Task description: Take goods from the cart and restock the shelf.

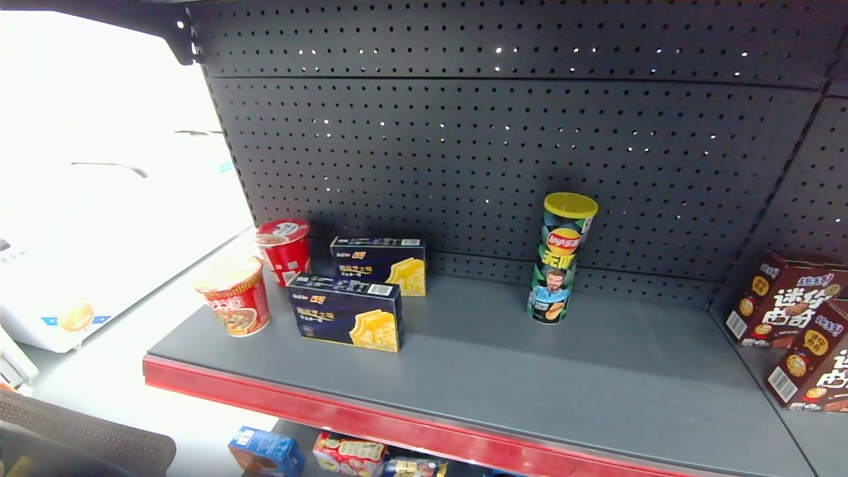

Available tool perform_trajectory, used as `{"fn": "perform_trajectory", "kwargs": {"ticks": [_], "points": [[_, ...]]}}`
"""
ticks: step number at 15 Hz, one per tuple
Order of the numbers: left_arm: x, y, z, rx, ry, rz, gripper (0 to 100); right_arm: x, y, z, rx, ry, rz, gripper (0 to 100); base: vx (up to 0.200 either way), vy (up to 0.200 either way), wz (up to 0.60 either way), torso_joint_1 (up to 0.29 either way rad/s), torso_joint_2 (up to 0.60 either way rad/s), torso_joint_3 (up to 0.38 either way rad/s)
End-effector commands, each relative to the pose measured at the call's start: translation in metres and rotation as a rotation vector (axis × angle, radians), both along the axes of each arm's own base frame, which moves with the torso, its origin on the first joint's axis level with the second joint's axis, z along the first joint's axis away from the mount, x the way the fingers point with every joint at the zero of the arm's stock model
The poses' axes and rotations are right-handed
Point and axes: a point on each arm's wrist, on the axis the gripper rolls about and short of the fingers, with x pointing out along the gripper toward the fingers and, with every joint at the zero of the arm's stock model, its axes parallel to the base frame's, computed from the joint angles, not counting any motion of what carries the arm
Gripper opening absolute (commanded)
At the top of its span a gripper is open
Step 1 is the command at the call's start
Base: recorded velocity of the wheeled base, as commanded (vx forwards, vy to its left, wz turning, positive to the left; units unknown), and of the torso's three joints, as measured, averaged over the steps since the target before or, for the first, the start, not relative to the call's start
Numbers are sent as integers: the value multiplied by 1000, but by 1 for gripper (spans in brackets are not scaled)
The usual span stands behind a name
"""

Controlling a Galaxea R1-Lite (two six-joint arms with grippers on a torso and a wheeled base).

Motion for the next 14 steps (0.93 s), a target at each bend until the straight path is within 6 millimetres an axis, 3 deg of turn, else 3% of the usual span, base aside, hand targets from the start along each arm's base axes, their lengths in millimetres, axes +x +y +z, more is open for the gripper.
{"fn": "perform_trajectory", "kwargs": {"ticks": [1, 3, 6, 8, 10, 11, 12, 14], "points": [[-6, 1, 2, 0, -33, 7, 0, 2, 3, 98, -2, -40, 211, 100, 0, 0, 0, 0, 0, 0], [-6, 1, 3, 4, -35, 7, 0, 8, 3, 101, 0, -10, 231, 100, 0, 0, 0, 0, 0, 0], [-3, 1, 13, 4, -42, -4, 0, 61, 9, 163, -76, -20, 326, 100, 0, 0, 0, 0, 0, 0], [1, 0, 13, 25, -25, -9, 0, 100, 15, 180, -135, 44, 356, 100, 0, 0, 0, 0, 0, 0], [6, -1, 15, 28, -3, -11, 0, 128, 22, 187, -142, 90, 381, 100, 0, 0, 0, 0, 0, 0], [13, -3, 17, 28, 23, -26, 0, 154, 30, 193, -139, 104, 414, 100, 0, 0, 0, 0, 0, 0], [14, -3, 14, 29, 37, -40, 0, 167, 34, 196, -129, 86, 442, 100, 0, 0, 0, 0, 0, 0], [13, -3, 5, 28, 64, -54, 0, 211, 38, 189, -102, 75, 452, 100, 0, 0, 0, 0, 0, 0]]}}
